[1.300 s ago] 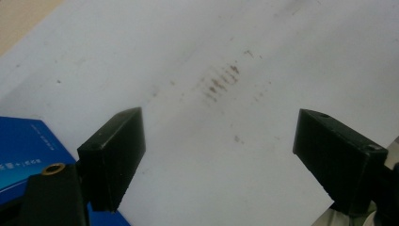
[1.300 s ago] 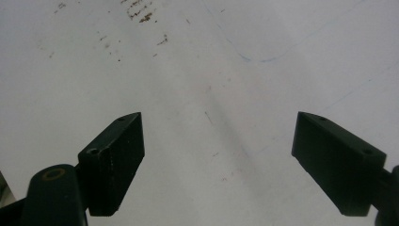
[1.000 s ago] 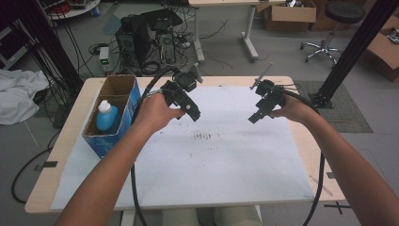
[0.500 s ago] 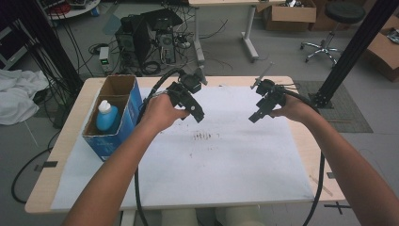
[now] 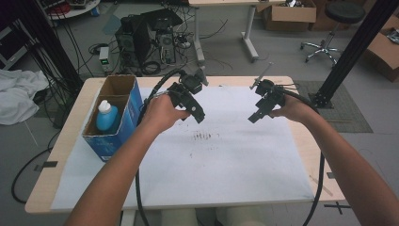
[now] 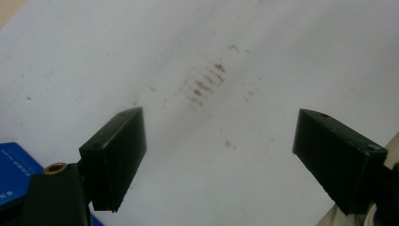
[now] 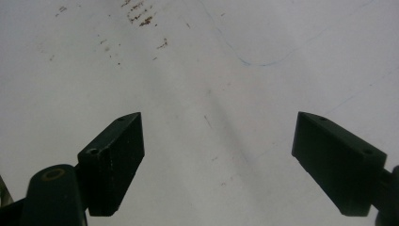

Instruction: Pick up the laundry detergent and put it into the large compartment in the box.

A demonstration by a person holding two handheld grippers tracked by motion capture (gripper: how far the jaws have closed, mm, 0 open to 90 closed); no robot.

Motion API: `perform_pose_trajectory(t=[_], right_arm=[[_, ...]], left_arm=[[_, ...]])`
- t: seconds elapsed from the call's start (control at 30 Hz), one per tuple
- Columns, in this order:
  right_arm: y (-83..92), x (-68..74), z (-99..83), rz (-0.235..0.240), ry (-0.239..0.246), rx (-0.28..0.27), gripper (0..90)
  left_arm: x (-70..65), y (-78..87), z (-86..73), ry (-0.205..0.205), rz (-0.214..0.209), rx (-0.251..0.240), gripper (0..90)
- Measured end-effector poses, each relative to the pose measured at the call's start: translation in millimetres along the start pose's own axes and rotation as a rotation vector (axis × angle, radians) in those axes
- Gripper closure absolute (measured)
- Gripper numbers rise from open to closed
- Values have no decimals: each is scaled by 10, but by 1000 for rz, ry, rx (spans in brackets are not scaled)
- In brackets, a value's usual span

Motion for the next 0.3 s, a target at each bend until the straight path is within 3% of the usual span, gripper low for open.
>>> perform_pose_trajectory(t=[0.3], right_arm=[[4,20,4,0,5,-1,173]], left_arm=[[21,23,-17,3,2,-6,186]])
Point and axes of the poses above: each handheld gripper's, and its own axes: y roughly backward along the jaws, z roughly out of its top, x roughly to its left, the point moved 6 cm from there along -y, roughly forward along the jaws, and after that the axes turned 4 degrees about -x, right-handed, at the moved point
